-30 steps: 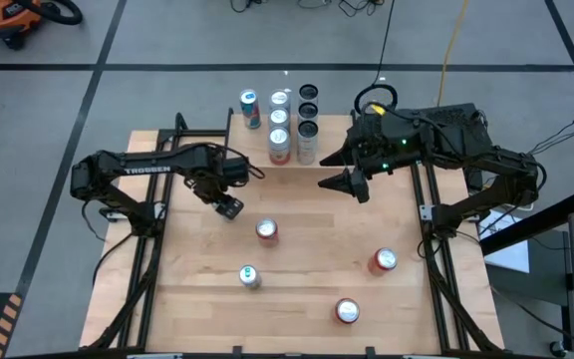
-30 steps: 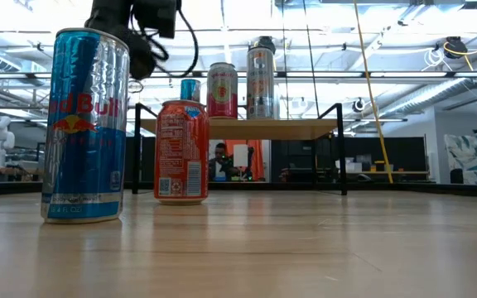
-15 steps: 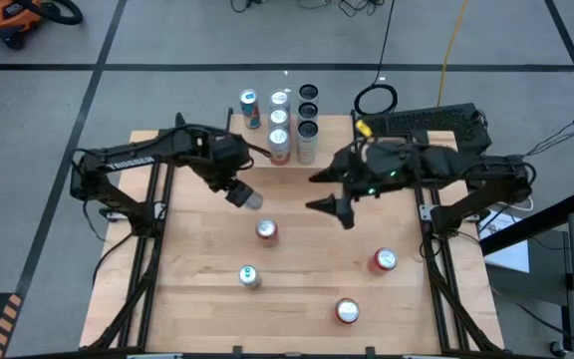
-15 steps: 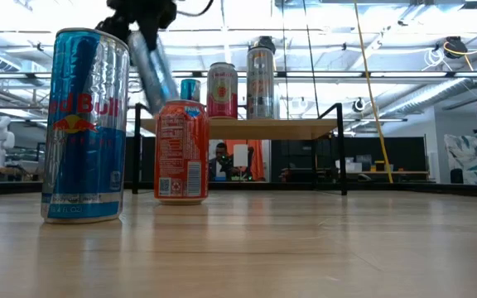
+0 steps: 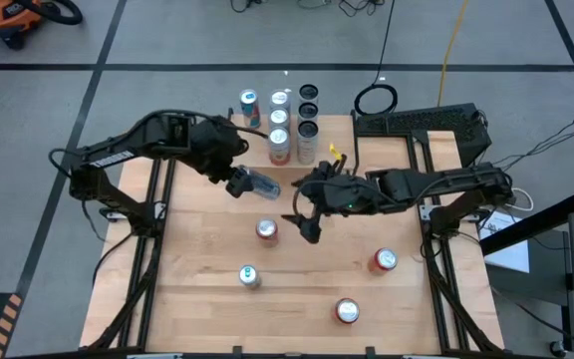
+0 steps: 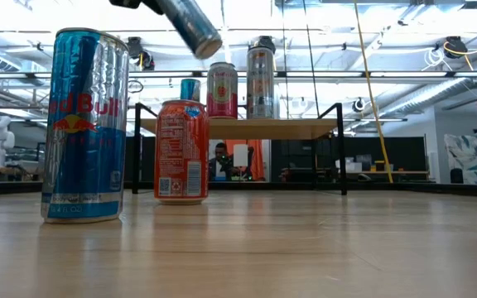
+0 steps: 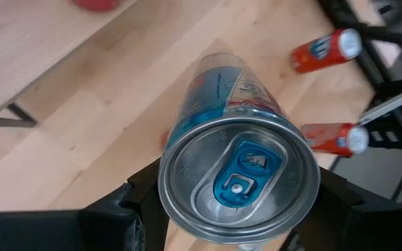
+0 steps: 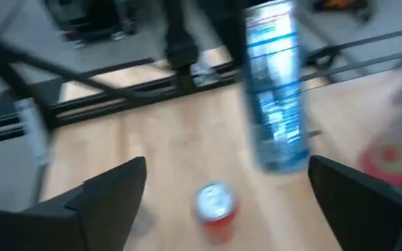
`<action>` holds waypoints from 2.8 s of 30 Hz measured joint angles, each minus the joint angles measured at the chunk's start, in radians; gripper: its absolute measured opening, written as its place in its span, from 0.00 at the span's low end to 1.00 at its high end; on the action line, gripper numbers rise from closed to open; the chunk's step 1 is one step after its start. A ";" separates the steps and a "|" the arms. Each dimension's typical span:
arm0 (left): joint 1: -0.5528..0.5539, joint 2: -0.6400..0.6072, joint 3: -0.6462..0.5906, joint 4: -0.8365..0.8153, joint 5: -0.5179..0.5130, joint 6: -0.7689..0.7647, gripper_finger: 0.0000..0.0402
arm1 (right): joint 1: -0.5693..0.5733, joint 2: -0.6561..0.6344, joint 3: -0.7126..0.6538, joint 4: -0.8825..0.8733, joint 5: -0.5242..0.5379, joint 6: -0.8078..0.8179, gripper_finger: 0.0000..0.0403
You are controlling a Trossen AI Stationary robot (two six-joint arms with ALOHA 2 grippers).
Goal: Place canned beverage on shelf
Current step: Put the top blue soda can aligned with the other blue soda can on the shelf
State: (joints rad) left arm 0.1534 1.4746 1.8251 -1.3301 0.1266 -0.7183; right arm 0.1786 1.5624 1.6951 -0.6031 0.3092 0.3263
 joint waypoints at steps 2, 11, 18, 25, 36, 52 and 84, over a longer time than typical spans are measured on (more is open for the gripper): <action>-0.007 0.000 0.015 0.020 0.000 -0.009 0.57 | -0.010 0.006 0.000 0.015 0.039 -0.039 0.98; -0.039 0.001 0.028 0.164 0.033 -0.054 0.57 | -0.041 0.065 0.000 0.031 0.098 -0.156 0.99; -0.045 0.001 0.028 0.181 0.038 -0.063 0.57 | -0.055 0.073 0.000 0.030 0.136 -0.188 0.98; -0.045 0.001 0.028 0.216 0.047 -0.076 0.57 | -0.062 0.073 0.000 0.029 0.134 -0.245 0.96; -0.045 0.001 0.027 0.230 0.053 -0.089 0.57 | -0.064 0.073 0.000 0.031 0.134 -0.260 0.70; -0.045 0.000 0.027 0.255 0.009 -0.080 0.71 | -0.062 0.073 0.000 0.036 0.132 -0.257 0.56; -0.041 -0.129 0.027 0.518 -0.033 0.413 0.86 | -0.209 0.016 0.000 0.084 -0.771 0.127 0.55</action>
State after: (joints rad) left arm 0.1127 1.3460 1.8523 -0.8123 0.0932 -0.3052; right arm -0.0307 1.5786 1.6947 -0.5187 -0.4615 0.4536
